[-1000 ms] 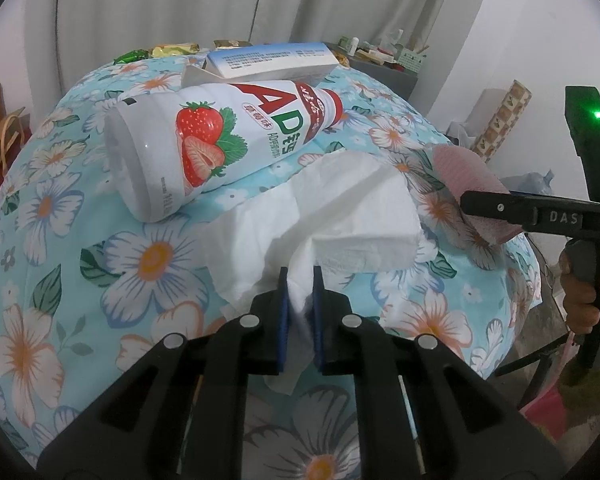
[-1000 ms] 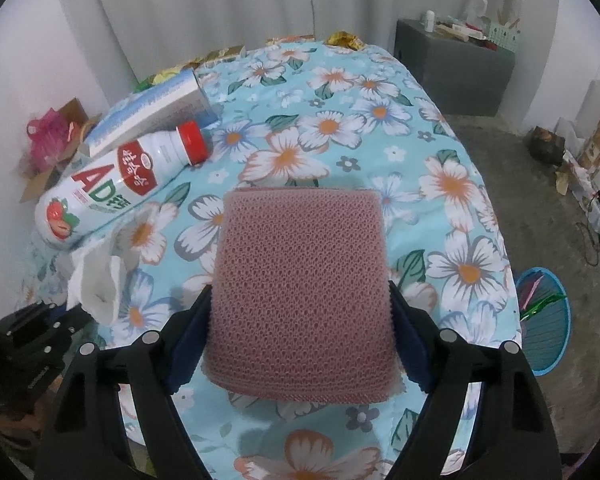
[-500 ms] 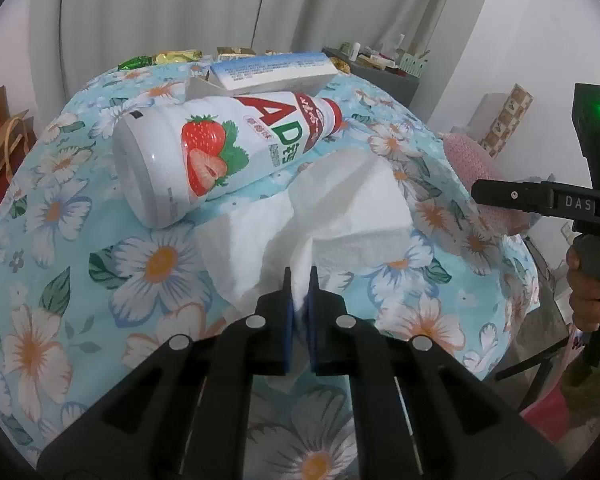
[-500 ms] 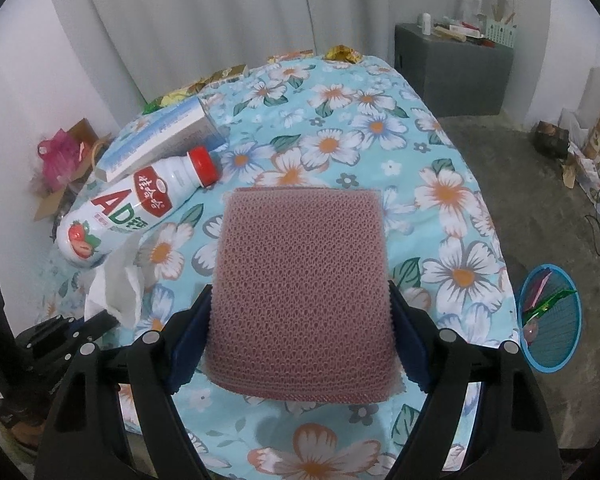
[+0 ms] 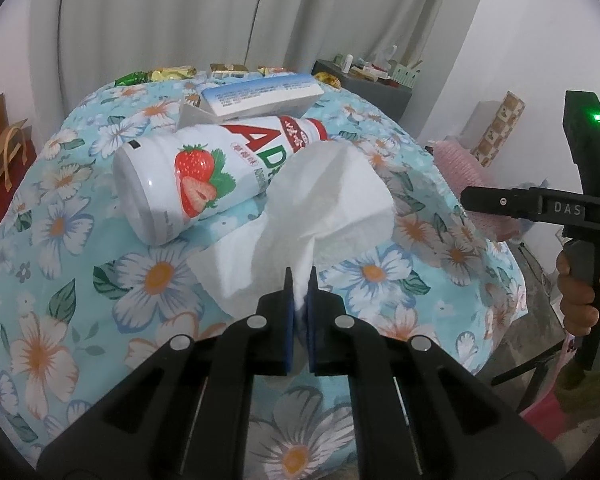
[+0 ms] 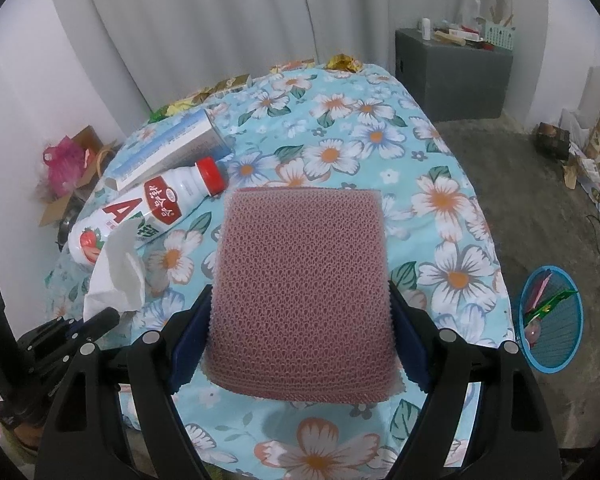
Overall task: Collect trash
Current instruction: 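Lift the tissue and pink cloth and swing both tools toward the blue wastebasket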
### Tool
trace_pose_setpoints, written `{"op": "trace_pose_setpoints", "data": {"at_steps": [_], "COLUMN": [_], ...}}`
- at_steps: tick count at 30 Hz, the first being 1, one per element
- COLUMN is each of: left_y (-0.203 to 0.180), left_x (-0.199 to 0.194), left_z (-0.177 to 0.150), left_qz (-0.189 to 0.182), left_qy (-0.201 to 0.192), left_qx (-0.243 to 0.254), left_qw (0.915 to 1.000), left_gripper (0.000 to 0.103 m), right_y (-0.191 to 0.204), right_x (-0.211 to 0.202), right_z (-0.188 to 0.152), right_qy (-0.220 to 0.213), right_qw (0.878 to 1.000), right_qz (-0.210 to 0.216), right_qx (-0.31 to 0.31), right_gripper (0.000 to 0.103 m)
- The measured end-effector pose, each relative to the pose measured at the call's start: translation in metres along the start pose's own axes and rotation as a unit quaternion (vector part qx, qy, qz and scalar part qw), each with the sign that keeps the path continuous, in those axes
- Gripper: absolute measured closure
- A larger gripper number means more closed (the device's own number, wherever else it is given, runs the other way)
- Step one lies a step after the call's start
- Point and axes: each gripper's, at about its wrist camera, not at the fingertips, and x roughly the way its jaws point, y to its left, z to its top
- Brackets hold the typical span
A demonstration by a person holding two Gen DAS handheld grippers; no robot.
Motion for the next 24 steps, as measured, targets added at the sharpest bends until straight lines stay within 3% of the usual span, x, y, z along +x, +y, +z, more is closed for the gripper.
{"op": "trace_pose_setpoints", "data": {"at_steps": [24], "left_y": [-0.017], "left_x": [-0.016], "left_z": [0.005], "left_qz": [-0.008], "left_qy": [-0.021], "left_qx": [0.015], "left_qw": [0.9996], "left_gripper": [0.100], "right_y": [-0.014], "right_x": [-0.018], "right_z": [-0.004], "right_qy": [-0.019], "right_qw": [1.000], "right_qz": [0.016], "right_qx": [0.017], "right_gripper": [0.025]}}
